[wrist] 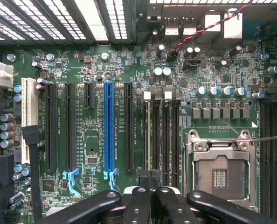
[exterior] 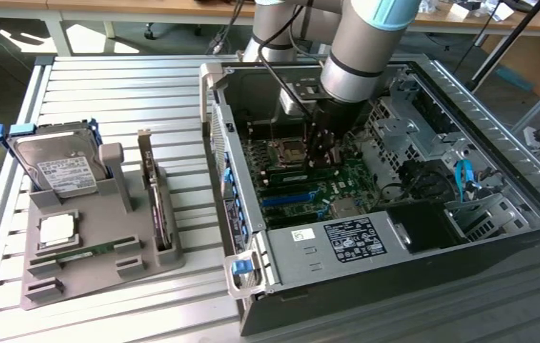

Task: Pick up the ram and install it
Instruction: 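Press down the ram until it locks into place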

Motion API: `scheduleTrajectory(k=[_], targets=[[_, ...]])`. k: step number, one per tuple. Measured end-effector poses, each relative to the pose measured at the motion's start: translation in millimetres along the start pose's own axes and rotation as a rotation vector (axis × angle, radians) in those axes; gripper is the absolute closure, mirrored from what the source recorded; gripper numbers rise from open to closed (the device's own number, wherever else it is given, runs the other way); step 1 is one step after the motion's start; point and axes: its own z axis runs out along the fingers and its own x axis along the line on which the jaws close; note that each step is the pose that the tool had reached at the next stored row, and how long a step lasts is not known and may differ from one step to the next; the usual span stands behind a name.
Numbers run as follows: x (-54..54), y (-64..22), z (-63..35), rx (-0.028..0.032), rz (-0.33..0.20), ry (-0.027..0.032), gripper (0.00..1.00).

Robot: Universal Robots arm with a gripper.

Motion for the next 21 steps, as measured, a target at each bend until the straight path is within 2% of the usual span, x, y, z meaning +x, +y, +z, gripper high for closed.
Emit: scheduleTrajectory(k=[1, 3, 12, 13, 14, 15, 16, 20, 21], targets=[[0.0, 0.3, 5.2, -0.0001, 0.000, 0.0003, 0.89], [0.0, 0.4, 7.7, 0.0001, 0.000, -0.0002, 0.89], [-0.4, 0.2, 8.3, -0.0024, 0.000, 0.0057, 0.89], [-0.9, 0.1, 6.1, -0.0032, 0.000, 0.0076, 0.89], [-0.6, 0.4, 2.9, 0.0006, 0.000, -0.0006, 0.89], [-0.6, 0.5, -0.6, 0.0016, 0.000, -0.0033, 0.89], [-0.1, 1.0, -6.1, 0.0004, 0.000, -0.0009, 0.89], [-0.1, 1.9, -25.8, 0.0003, 0.000, -0.0006, 0.89], [-0.1, 2.3, -35.7, 0.0003, 0.000, -0.0006, 0.89]])
